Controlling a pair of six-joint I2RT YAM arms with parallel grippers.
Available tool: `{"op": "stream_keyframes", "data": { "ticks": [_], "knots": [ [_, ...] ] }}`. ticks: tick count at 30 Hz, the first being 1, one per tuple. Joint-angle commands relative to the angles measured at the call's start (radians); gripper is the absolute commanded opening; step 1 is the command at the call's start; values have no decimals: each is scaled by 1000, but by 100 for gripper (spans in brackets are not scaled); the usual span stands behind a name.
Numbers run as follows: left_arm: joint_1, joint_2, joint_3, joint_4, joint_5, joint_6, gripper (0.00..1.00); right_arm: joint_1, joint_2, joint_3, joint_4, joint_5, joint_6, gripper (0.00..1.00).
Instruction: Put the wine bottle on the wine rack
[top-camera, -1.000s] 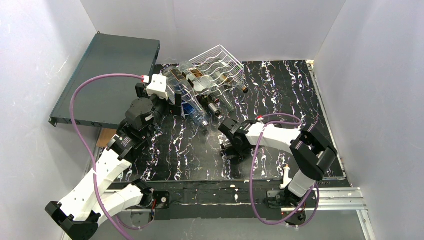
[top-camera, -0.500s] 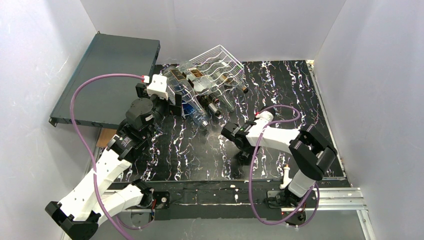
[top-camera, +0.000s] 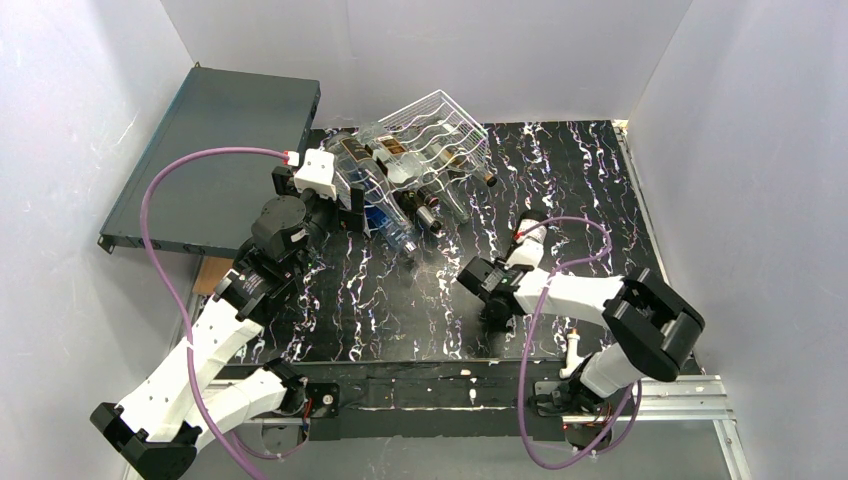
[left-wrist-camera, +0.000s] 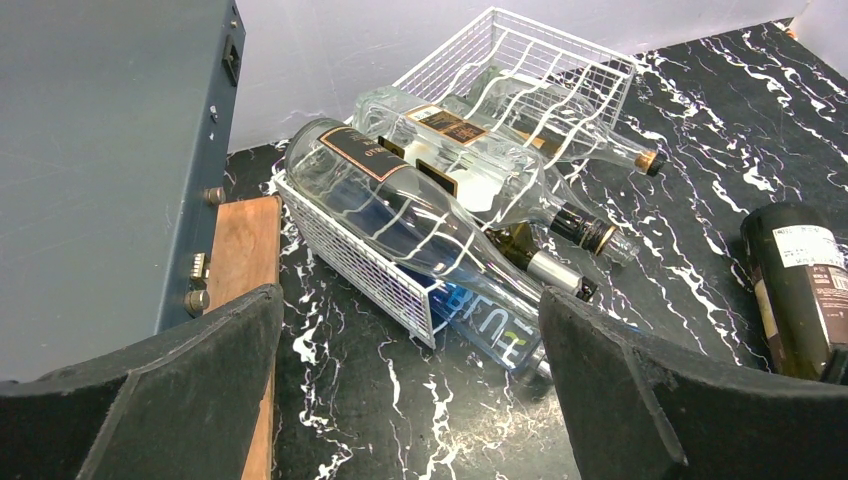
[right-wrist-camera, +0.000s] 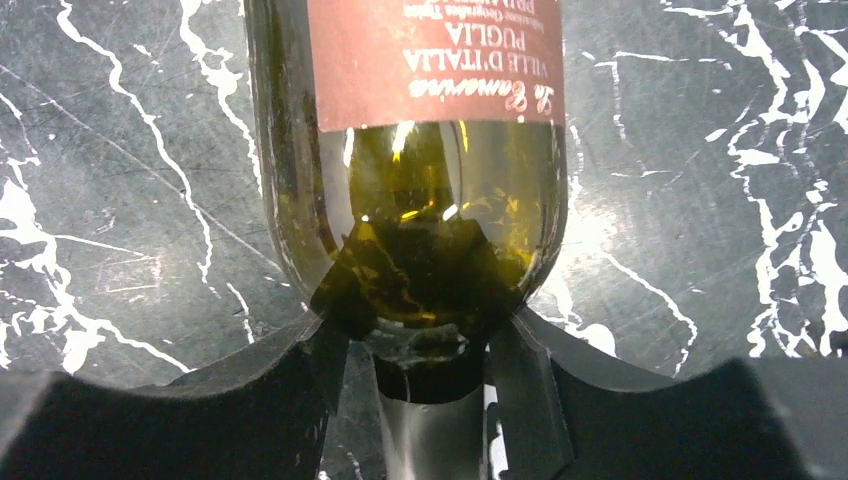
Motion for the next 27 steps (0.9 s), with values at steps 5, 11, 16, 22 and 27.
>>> {"op": "stream_keyframes", "data": {
  "ticks": [5,11,16,22,27],
  "knots": [
    [-5,-22,15,3,-6,-6,99,-14,-85,-164,49,17,-31,46],
    [-5,-20,15,2,-5,-7,99,-15,-192,-127,35,104,-154,34],
    [-4,-18,16,1,-4,-7,99,-34,-304,-124,32,151,-241,10],
    [-5,-14,15,1,-1,-10,99,-57,-454,-129,57,163,-349,1],
    [-6,-9,16,0,0,-10,99,-82,-556,-104,96,145,-482,1]
  ]
}}
